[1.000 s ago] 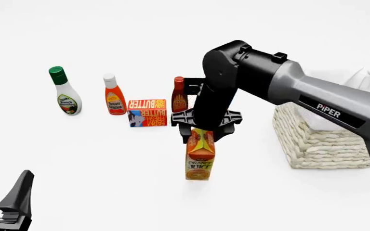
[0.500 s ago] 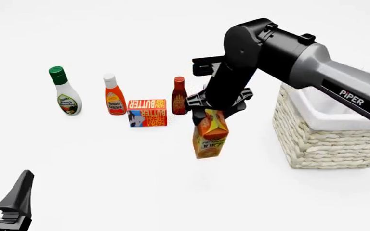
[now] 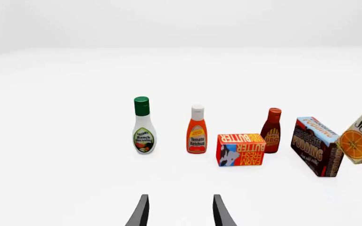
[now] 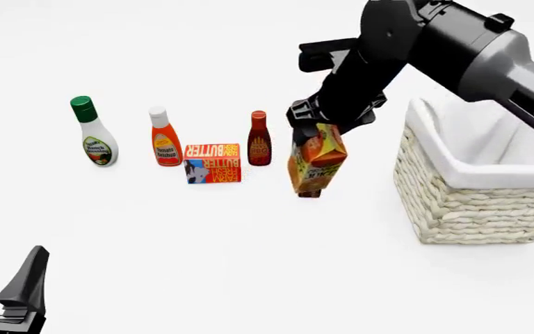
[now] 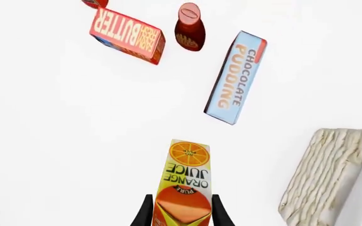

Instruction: Pick the orange juice and place it in the basket.

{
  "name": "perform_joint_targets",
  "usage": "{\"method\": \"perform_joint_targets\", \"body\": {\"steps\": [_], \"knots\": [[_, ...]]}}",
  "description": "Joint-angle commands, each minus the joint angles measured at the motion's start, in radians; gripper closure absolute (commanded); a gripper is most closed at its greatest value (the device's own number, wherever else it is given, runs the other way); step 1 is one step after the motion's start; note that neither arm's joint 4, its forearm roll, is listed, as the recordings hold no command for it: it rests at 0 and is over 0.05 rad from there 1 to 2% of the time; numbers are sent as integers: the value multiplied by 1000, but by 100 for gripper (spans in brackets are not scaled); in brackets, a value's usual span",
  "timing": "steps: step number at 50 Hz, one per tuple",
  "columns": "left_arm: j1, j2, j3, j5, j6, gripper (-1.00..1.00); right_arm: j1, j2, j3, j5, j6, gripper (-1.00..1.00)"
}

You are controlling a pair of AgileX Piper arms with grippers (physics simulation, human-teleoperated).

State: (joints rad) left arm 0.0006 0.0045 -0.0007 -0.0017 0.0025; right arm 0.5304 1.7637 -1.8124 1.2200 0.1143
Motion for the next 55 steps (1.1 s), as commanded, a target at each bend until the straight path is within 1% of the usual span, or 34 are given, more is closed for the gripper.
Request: {"method": "perform_joint_targets", "body": {"steps": [1,3,4,8,9,17,22,27,29,31,32,34,36,37,43,50,54,55], "knots": [[0,0,0,0,-1,-100,-9,-21,-38,0,-8,100],[0,0,0,0,-1,-100,-14,-25,-47,0,-13,100],[0,0,0,0,0,-100,-30,-29,-51,0,-28,100],[0,0,0,0,0,-100,-33,-34,-58,0,-34,100],[0,0,0,0,0,-100,-59,-41,-74,0,-57,100],[0,0,0,0,0,-100,-64,-49,-88,0,-70,100],[0,0,0,0,-1,-100,-89,-62,-127,0,-111,100],[0,0,0,0,-1,-100,-99,-72,-146,0,-124,100],[0,0,0,0,-1,-100,-115,-78,-157,0,-139,100],[0,0,0,0,0,-100,-107,-79,-163,0,-135,100],[0,0,0,0,0,-100,-119,-82,-169,0,-146,100],[0,0,0,0,0,-100,-113,-83,-182,0,-136,100],[0,0,0,0,0,-100,-125,-86,-187,0,-151,100],[0,0,0,0,0,-100,-124,-86,-191,0,-146,100],[0,0,0,0,0,-100,-151,-98,-223,0,-177,100],[0,0,0,0,-1,-100,-166,-103,-234,0,-181,100],[0,0,0,0,-1,-100,-199,-112,-240,0,-199,100],[0,0,0,0,-1,-100,-214,-116,-242,0,-217,100]]}}
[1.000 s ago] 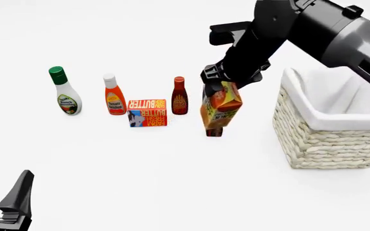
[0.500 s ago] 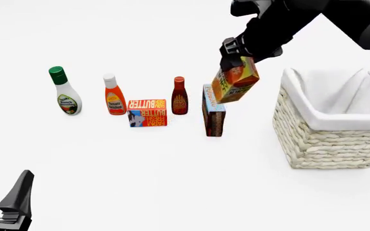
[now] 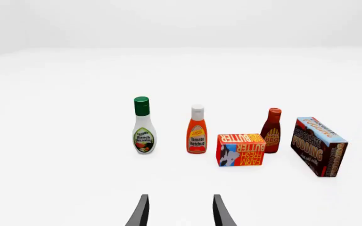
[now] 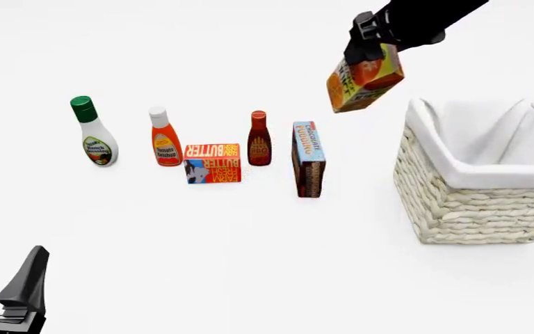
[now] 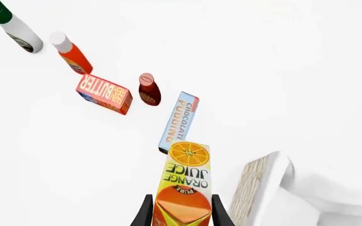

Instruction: Pick the orange juice and place it in the basket.

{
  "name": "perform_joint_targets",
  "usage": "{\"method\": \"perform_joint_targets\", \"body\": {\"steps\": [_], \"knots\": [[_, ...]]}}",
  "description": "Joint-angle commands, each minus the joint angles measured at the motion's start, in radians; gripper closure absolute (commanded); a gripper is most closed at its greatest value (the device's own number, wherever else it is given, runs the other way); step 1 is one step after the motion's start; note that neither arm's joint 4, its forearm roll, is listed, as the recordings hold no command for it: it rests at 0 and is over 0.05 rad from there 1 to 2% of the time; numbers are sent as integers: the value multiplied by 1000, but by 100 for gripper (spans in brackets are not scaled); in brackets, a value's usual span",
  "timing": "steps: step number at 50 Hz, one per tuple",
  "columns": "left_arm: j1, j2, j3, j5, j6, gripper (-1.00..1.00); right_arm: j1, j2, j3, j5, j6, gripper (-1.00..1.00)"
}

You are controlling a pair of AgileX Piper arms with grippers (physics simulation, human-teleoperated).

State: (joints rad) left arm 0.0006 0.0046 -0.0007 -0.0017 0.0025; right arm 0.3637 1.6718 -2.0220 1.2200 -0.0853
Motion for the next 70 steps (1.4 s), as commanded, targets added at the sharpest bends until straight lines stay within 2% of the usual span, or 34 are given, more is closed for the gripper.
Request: {"method": "perform_joint_targets", "body": {"steps": [1,7,10,13,21,41,67,70], "knots": [[0,0,0,0,0,-100,-71,-30,-39,0,-37,100],[0,0,0,0,-1,-100,-116,-46,-46,0,-78,100],[0,0,0,0,0,-100,-123,-52,-53,0,-79,100],[0,0,0,0,-1,-100,-155,-64,-55,0,-110,100],[1,0,0,0,0,-100,-172,-70,-56,0,-115,100],[0,0,0,0,0,-100,-306,-111,-14,0,-174,100],[0,0,0,0,0,-100,-426,-142,38,0,-176,100],[0,0,0,0,0,-100,-427,-140,41,0,-160,100]]}}
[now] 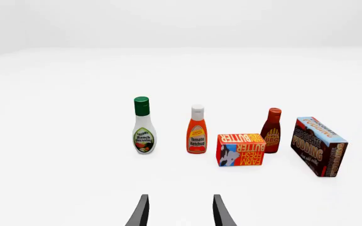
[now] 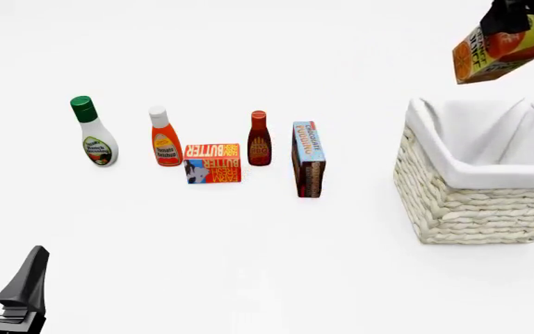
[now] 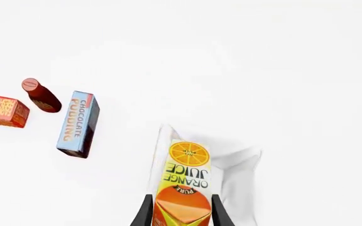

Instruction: Pick the orange juice and place it in the basket.

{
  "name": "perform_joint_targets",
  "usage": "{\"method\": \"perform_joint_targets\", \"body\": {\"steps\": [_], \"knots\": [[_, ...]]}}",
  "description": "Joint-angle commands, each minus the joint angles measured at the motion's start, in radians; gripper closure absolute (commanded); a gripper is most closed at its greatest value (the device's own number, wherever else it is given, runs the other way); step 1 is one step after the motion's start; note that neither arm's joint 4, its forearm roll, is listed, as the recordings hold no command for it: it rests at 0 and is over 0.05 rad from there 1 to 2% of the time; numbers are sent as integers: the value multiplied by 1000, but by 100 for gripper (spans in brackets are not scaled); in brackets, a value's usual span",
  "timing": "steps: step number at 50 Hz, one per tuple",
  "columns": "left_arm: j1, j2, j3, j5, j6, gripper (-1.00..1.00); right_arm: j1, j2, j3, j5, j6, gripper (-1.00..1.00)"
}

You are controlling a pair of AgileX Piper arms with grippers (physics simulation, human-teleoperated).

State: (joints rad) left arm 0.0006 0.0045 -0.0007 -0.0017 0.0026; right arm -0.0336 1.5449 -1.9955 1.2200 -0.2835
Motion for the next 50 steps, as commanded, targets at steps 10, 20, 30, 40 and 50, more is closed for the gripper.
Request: {"method": "perform_joint_targets", "body": {"steps": [10,20,30,40,50], "knots": [[0,0,0,0,-1,-100,-61,-9,30,0,53,100],[0,0,0,0,-1,-100,-99,-12,59,0,61,100],[0,0,0,0,-1,-100,-119,-3,73,0,75,100],[0,0,0,0,-1,-100,-120,15,68,0,108,100],[1,0,0,0,-1,-100,-134,38,62,0,121,100]]}}
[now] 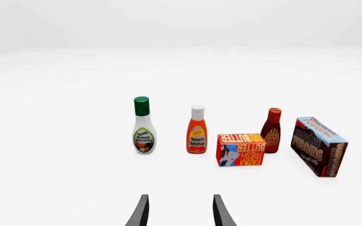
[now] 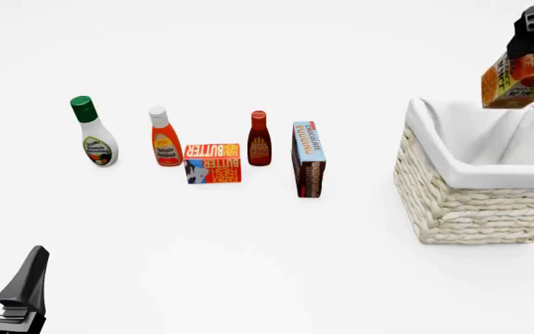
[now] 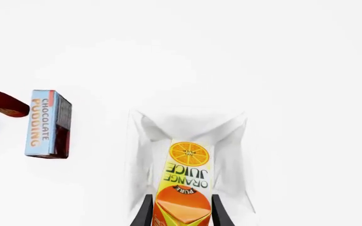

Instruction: Pick the orange juice and place it in the basket.

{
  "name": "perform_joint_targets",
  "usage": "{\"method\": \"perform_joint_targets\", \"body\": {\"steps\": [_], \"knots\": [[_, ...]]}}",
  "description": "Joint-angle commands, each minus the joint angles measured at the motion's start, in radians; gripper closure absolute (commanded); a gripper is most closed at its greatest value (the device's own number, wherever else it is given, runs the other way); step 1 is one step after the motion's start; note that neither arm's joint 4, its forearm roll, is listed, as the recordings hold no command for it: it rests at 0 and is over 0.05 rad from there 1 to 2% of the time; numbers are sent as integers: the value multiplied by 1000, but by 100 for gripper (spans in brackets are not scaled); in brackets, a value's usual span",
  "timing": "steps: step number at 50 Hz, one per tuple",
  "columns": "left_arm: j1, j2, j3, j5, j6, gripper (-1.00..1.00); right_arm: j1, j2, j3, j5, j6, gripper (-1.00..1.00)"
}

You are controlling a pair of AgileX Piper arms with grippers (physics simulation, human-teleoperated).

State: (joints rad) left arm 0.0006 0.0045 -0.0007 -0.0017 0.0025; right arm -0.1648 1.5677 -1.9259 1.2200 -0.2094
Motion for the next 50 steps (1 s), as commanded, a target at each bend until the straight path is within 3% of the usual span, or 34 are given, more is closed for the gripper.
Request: {"method": "perform_joint_targets", "body": {"steps": [1,50], "knots": [[0,0,0,0,-1,-100,-3,18,-8,0,50,100],[0,0,0,0,-1,-100,-25,131,17,0,130,100]]}}
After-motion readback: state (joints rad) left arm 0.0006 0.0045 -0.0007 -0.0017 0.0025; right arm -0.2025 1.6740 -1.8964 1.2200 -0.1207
